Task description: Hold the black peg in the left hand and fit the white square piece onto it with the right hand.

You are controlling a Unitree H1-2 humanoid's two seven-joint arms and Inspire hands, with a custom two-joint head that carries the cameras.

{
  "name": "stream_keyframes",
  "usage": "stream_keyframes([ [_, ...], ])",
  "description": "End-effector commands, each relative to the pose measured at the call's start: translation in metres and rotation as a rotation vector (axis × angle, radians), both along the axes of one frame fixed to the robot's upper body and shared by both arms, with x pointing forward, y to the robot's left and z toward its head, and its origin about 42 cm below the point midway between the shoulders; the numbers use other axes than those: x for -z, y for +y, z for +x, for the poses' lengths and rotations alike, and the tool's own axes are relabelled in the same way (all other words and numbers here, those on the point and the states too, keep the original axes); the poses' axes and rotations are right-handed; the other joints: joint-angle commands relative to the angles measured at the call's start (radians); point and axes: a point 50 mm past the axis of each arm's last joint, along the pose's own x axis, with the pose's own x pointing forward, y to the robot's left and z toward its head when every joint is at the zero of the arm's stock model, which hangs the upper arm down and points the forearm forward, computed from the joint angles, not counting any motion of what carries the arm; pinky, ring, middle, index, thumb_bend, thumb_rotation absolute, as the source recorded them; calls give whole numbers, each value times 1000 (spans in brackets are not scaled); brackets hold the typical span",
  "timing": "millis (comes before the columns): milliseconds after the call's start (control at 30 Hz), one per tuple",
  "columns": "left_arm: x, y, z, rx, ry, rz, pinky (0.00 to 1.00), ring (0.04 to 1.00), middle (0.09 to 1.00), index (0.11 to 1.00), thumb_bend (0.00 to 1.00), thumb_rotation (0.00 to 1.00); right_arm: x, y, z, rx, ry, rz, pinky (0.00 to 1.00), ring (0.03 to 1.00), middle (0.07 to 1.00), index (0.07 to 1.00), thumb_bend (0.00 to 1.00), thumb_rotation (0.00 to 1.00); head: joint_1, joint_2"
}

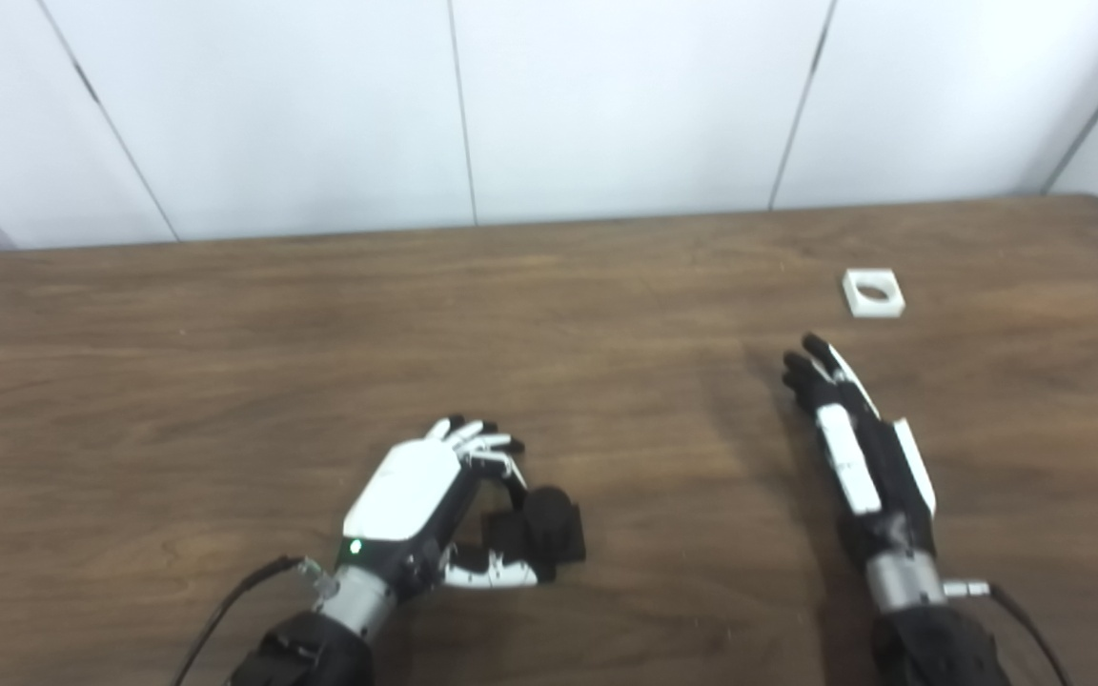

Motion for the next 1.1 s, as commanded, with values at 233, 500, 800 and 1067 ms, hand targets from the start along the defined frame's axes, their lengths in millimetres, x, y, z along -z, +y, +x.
stream_keyframes([
  [233, -4, 7, 2, 26, -23, 47, 1000, 924, 834, 488, 515, 54, -21, -13, 10, 19, -46, -48, 876, 880, 872, 891, 467, 411, -112, -11],
  [500, -1, 15, 4, 22, -26, 44, 1000, 903, 816, 487, 517, 50, -57, -31, 34, 76, -101, -217, 822, 844, 853, 866, 530, 330, -183, -29],
  [800, 2, 19, 3, 21, -32, 48, 1000, 893, 805, 486, 518, 46, -95, -63, 73, 96, -95, -463, 823, 863, 857, 837, 692, 317, -224, -41],
  [1067, 3, 21, 1, 19, -31, 52, 995, 887, 798, 486, 518, 46, -117, -84, 103, 104, -49, -589, 880, 896, 875, 792, 766, 283, -241, -50],
])
